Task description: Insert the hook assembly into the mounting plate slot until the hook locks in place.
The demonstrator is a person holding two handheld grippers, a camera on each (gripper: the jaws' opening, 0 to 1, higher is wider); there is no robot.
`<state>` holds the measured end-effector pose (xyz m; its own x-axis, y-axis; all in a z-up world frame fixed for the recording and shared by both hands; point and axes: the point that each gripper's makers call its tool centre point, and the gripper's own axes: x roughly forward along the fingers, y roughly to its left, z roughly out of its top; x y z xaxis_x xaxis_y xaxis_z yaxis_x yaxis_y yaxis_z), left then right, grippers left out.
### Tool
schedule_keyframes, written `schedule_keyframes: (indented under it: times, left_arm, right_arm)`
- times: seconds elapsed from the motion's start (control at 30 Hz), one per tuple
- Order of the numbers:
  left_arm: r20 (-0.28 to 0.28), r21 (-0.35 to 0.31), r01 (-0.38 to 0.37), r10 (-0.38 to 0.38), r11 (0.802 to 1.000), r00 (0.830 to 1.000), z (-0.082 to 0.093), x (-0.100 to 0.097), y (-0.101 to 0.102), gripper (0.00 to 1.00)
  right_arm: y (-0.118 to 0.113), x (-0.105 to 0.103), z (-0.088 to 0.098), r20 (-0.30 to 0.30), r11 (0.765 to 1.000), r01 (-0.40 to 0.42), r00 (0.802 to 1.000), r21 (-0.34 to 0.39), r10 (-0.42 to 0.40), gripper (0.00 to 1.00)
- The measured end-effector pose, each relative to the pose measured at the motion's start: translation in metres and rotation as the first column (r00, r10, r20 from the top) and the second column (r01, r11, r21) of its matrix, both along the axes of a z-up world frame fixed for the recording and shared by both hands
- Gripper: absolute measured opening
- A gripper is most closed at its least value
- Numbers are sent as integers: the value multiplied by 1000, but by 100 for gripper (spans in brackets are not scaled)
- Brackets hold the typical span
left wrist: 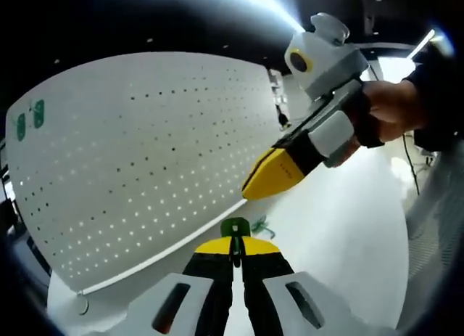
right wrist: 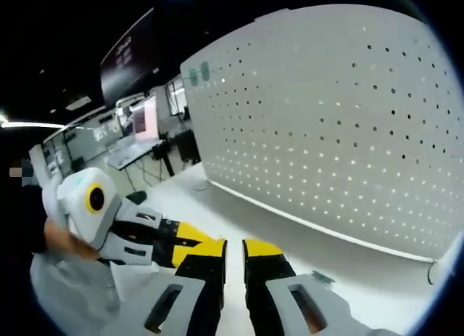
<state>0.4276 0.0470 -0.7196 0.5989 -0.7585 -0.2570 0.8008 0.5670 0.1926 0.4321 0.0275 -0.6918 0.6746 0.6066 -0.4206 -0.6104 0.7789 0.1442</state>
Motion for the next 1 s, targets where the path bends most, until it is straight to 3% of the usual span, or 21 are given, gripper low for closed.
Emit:
schedule_keyframes:
  times: [0.33, 0.63, 1.0]
  left_arm:
    - [1, -25, -15, 15, 1000, 1000, 9, 2, 5, 3]
    - [9, -57, -32, 32, 998, 999, 24, 2, 11, 3]
    - [13, -130, -99, 102, 986, 995, 63, 11, 28, 3]
  right_arm:
    - [-4, -10, 3, 72, 998, -63, 995, 15, 62, 17]
    - [-23, -16, 12, 128, 997, -66, 990, 32, 61, 20]
    - [-34, -22, 23, 159, 997, -53, 986, 64, 42, 23]
